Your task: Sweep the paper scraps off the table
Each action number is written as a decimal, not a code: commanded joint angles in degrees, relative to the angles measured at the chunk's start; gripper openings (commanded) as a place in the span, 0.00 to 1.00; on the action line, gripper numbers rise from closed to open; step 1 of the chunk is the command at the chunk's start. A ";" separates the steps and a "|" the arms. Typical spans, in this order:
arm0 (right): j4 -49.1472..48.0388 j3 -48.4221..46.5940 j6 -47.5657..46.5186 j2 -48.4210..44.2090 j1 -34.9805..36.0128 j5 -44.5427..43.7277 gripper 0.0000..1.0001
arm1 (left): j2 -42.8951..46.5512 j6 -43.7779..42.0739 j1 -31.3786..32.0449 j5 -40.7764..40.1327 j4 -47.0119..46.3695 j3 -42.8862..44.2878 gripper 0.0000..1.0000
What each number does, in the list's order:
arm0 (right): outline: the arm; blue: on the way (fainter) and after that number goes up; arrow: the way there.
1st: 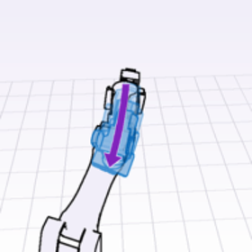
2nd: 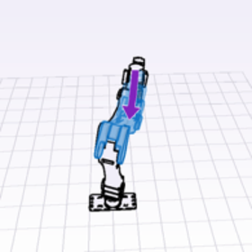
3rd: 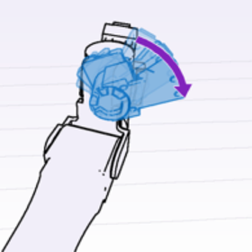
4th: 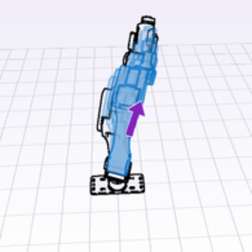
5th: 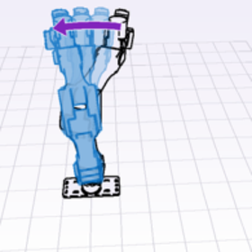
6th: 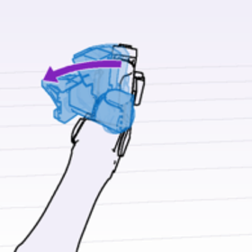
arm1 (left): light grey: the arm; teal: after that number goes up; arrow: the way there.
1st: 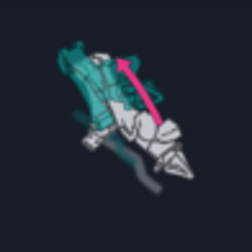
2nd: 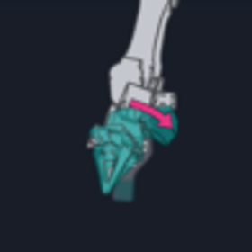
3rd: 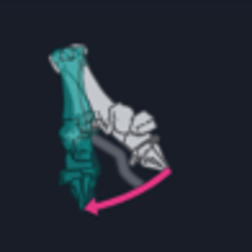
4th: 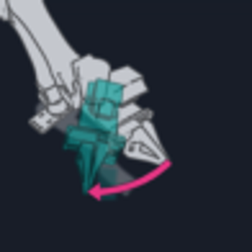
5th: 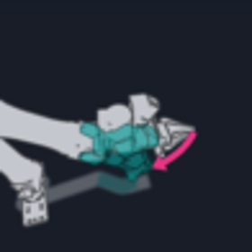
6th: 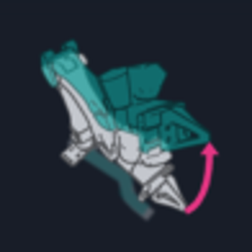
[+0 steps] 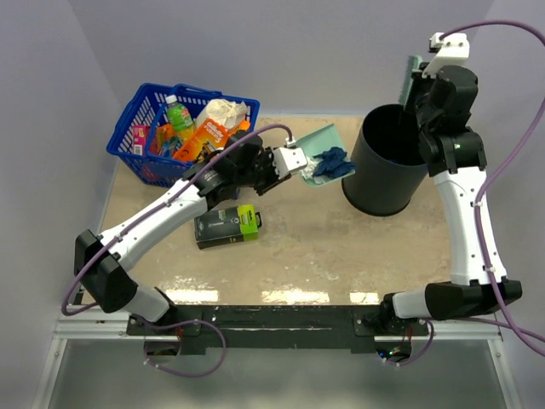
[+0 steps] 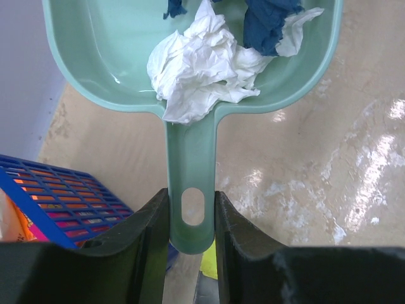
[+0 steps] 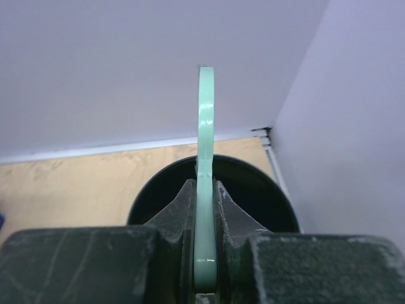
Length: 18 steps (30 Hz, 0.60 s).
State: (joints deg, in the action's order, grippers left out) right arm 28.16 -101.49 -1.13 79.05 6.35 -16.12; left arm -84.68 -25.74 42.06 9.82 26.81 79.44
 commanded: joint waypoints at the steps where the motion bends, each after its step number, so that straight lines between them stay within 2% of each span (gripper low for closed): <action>1: -9.17 1.82 -0.35 -0.65 -2.39 -9.61 0.00 | -3.98 2.71 -0.31 -3.75 -1.58 7.30 0.00; 5: -10.58 3.75 -4.14 -0.38 -3.88 -17.70 0.00 | -9.43 3.85 -0.40 -5.51 -1.14 16.24 0.00; 8: -7.61 3.68 -3.80 -0.12 -6.16 -22.19 0.00 | -13.22 3.33 -0.40 -6.83 -1.67 21.26 0.00; 9: -2.98 3.15 -3.19 -0.12 -7.91 -22.20 0.00 | -14.01 2.54 -0.32 -7.36 -2.37 22.15 0.00; 14: 1.62 9.37 -4.32 -6.95 -10.92 -22.99 0.00 | -20.42 1.22 -0.40 -9.03 -4.48 30.48 0.00; 18: 10.39 14.29 -4.41 -11.27 -11.27 -23.69 0.00 | -25.17 1.57 -0.32 -11.22 -6.76 36.21 0.00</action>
State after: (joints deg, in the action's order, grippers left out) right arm 31.46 -89.84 -4.78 73.43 -4.84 -36.77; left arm -107.00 -23.77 42.00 1.72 25.26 108.99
